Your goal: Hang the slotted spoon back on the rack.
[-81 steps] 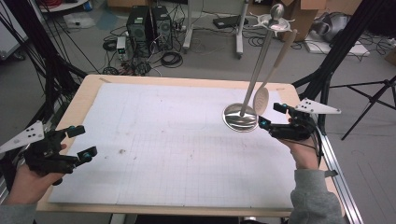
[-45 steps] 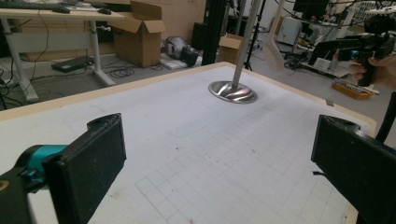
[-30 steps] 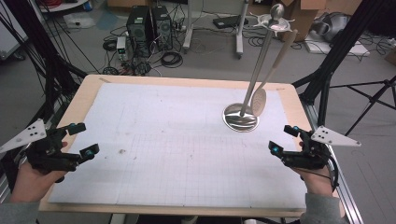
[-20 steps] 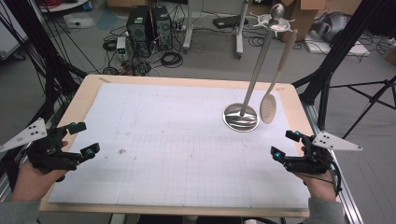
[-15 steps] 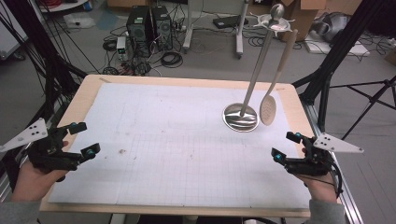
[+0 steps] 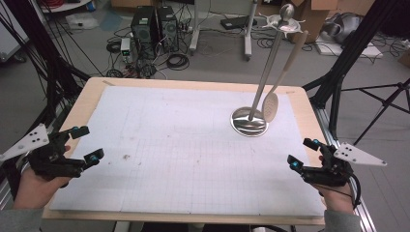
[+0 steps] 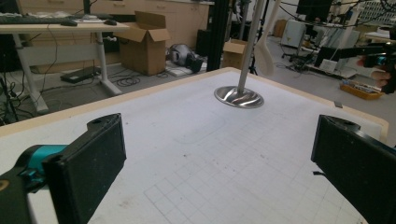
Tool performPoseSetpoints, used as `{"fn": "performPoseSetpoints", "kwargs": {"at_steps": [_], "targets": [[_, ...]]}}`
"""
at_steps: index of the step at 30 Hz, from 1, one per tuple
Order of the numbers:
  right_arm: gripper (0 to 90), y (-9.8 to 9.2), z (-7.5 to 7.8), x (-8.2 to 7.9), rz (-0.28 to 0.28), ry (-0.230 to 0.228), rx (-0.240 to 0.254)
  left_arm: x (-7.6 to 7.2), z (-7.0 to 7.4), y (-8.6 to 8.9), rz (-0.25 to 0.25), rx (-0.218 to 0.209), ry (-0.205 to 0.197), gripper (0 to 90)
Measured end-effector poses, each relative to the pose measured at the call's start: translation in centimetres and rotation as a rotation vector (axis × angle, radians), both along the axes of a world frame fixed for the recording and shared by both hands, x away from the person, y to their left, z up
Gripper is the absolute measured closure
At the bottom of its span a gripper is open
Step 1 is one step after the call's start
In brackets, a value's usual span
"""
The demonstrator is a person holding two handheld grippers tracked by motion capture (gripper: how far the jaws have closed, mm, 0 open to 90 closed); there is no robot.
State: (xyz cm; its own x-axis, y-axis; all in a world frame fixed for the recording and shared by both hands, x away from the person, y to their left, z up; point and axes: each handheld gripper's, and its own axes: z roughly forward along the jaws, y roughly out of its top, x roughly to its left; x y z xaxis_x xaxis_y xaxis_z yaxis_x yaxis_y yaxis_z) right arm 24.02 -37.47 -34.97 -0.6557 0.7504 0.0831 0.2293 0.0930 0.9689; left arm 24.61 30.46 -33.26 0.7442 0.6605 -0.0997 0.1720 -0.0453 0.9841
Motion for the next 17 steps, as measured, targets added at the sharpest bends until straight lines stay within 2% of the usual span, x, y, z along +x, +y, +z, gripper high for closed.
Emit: {"fn": "performPoseSetpoints", "kwargs": {"at_steps": [6, 12, 17], "targets": [[10.9, -0.22, 0.06, 0.05, -0.007, -0.010, 0.030, 0.08, -0.27, -0.31, -0.007, -0.001, 0.008, 3.5], [10.9, 0.27, -0.12, 0.35, 0.003, 0.002, 0.028, 0.00, -0.46, -0.34, -0.002, -0.003, 0.018, 3.5], [10.9, 0.61, 0.20, 0.32, 0.014, -0.008, 0.034, -0.03, -0.42, -0.51, -0.002, -0.001, 0.016, 3.5]]}}
